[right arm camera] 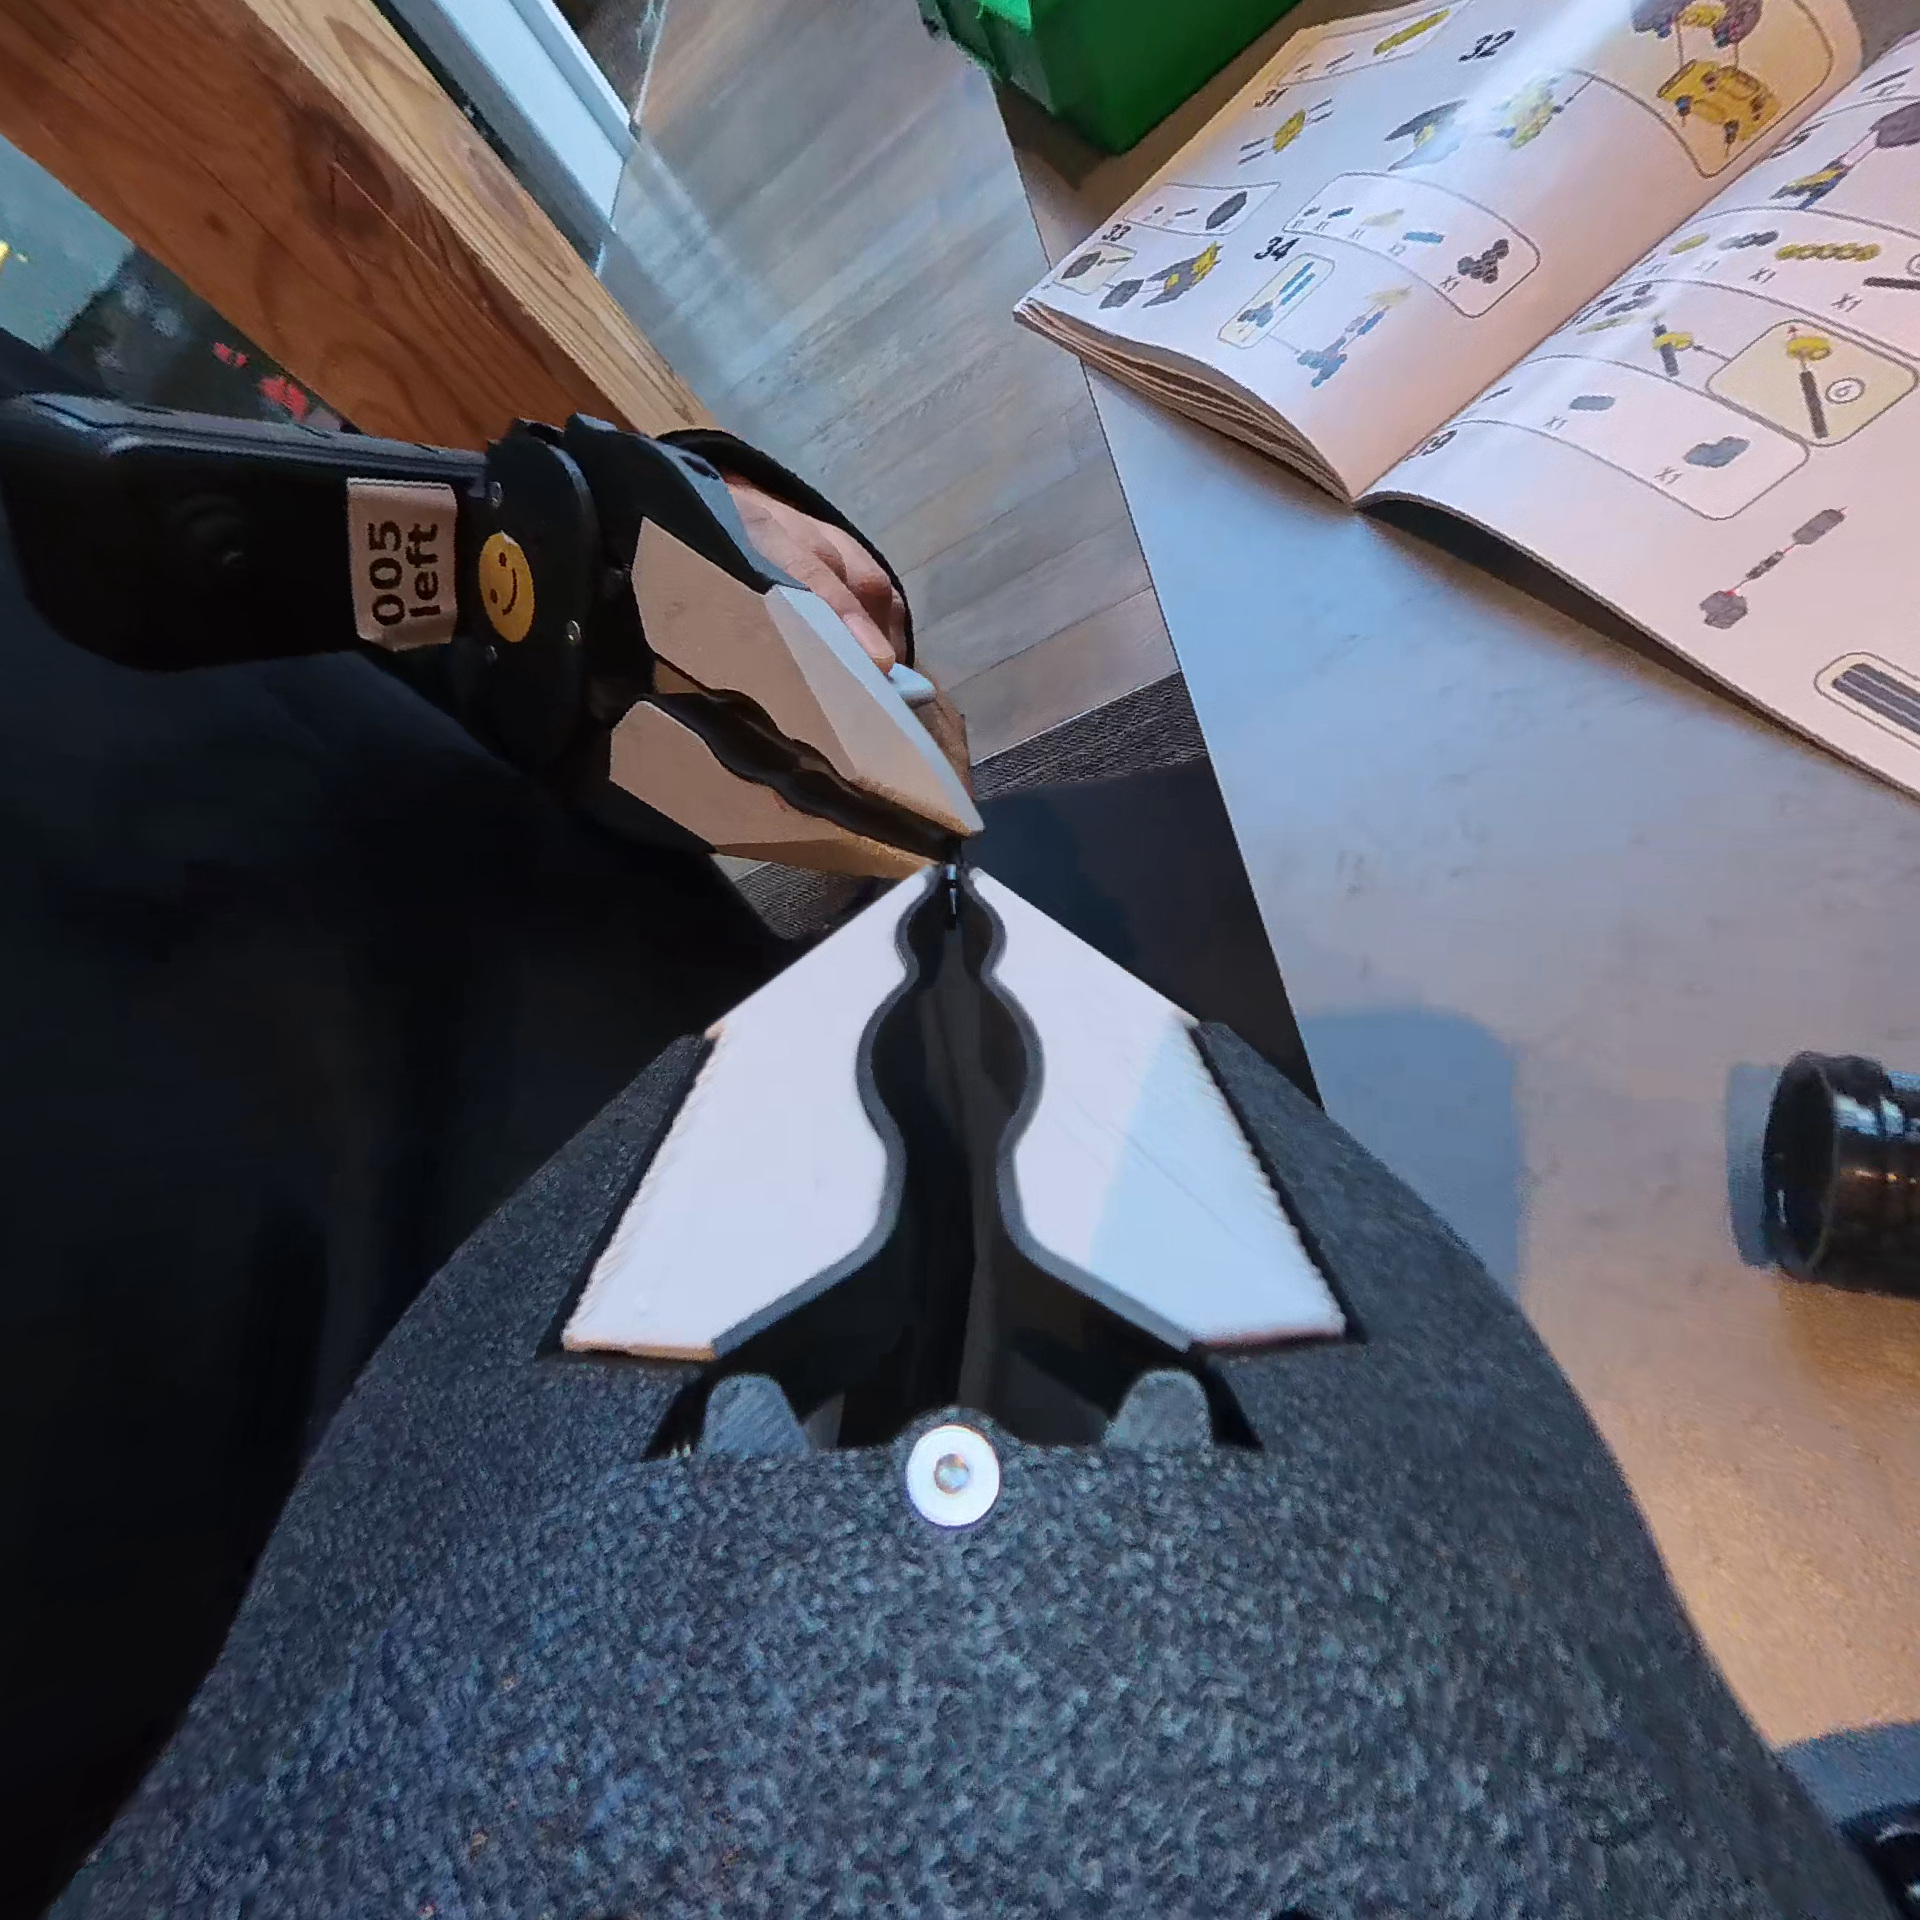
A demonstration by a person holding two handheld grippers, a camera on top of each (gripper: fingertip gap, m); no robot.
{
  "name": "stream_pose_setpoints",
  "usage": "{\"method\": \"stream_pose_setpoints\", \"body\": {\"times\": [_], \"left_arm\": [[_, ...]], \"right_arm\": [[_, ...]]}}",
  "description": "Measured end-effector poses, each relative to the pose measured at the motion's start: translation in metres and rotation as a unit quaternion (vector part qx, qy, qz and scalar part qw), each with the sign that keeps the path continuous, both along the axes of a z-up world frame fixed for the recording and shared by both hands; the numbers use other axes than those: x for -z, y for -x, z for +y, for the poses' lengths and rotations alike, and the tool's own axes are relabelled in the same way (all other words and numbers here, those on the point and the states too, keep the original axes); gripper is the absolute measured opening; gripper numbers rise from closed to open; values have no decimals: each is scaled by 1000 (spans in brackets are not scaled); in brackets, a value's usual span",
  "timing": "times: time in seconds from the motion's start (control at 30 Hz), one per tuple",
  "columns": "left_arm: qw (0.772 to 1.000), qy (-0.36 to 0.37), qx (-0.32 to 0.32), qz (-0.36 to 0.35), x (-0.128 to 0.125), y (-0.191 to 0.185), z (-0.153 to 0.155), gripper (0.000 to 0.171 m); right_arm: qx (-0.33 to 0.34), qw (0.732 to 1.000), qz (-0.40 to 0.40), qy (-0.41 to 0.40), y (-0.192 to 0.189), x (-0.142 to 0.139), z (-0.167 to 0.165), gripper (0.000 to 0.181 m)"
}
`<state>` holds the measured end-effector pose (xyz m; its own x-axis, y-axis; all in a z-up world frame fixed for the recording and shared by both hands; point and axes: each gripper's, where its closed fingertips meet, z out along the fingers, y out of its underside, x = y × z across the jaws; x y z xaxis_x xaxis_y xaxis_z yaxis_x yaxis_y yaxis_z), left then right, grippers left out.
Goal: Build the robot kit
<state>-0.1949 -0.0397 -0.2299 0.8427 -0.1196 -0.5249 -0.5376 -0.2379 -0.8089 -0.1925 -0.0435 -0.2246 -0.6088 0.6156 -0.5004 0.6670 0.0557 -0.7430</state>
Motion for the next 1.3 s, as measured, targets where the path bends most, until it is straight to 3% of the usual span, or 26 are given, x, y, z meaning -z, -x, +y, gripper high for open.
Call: {"method": "stream_pose_setpoints", "body": {"times": [0.1,0.43,0.67,0.83,1.1,1.3], "left_arm": [[1000,-1,-1,-1,1,-1,2,0],[1000,9,9,-3,5,-7,7,0],[996,-23,23,-80,-5,-2,4,0],[994,-41,40,-92,-13,-6,1,0],[990,-58,66,-111,-22,-12,-5,0],[985,-61,68,-146,-23,-9,-5,0]], "right_arm": [[13,1000,11,-19,0,6,8,0],[18,999,21,40,-7,0,14,1],[19,997,60,45,-6,-11,20,17],[8,995,87,48,-5,-19,14,22],[-36,993,113,18,-7,-20,-4,20],[-34,992,125,8,-3,-19,-1,14]]}}
